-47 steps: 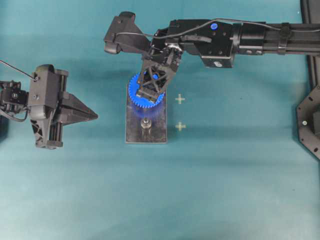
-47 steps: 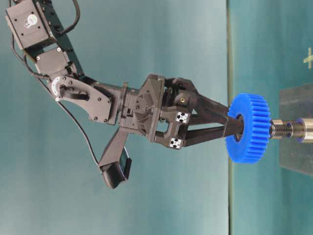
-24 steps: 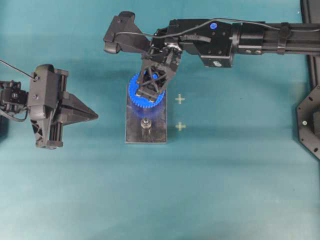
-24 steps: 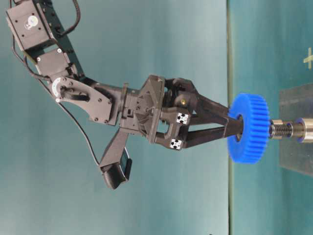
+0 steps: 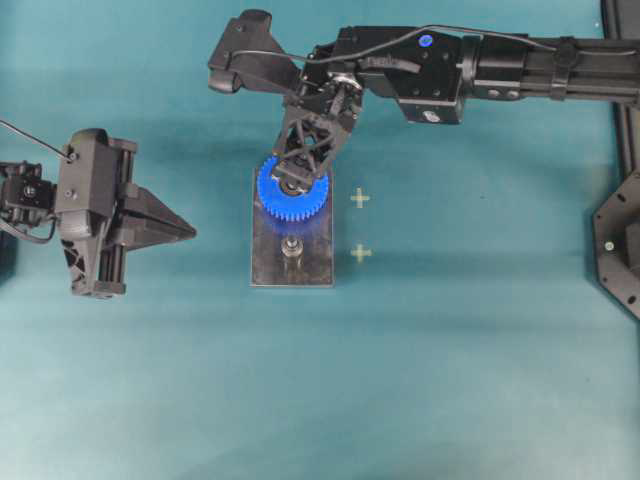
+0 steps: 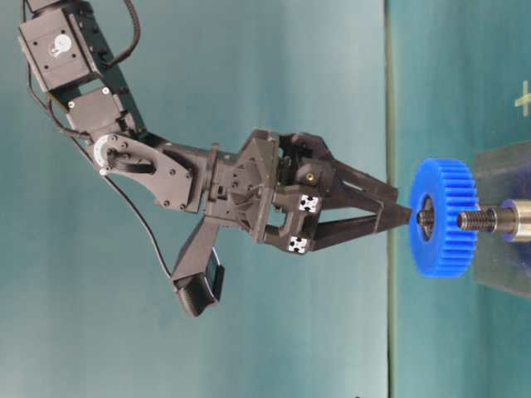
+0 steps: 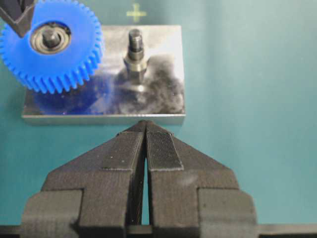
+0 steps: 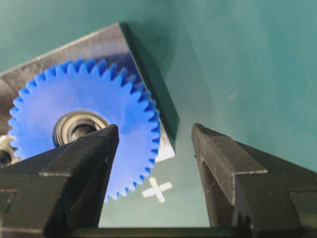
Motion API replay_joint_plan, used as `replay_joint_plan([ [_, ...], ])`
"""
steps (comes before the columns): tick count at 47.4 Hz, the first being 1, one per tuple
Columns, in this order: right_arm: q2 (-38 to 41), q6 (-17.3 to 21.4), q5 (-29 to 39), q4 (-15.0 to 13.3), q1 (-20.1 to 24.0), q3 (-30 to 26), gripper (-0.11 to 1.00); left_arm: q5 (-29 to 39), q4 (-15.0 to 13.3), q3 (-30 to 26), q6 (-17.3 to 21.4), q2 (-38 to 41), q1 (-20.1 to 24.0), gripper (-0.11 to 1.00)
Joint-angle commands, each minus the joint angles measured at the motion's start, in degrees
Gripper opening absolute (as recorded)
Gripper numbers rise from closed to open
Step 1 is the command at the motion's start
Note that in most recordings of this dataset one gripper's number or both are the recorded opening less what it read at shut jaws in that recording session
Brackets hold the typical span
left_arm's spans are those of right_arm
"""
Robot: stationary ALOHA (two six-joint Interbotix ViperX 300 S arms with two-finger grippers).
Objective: Fit the large gear onto the shaft.
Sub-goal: 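Lower the blue gear down onto the upper shaft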
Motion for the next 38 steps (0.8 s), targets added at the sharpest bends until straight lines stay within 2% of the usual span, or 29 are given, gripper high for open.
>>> replay_joint_plan([
  [1, -0.62, -0.09, 0.35, 0.09, 0.18, -1.14, 0.64, -0.53, 0.09, -0.53, -0.09, -0.18, -0.09, 0.00],
  [12, 1.58, 0.09, -0.09, 0.09, 0.79, -2.72, 0.64, -0.53, 0.18, -0.44, -0.09, -0.18, -0.09, 0.00],
  [38, 1.85, 0.09, 4.31, 0.00, 3.16, -8.17, 0.64, -0.62, 0.09, -0.35, -0.09, -0.18, -0.18, 0.00],
])
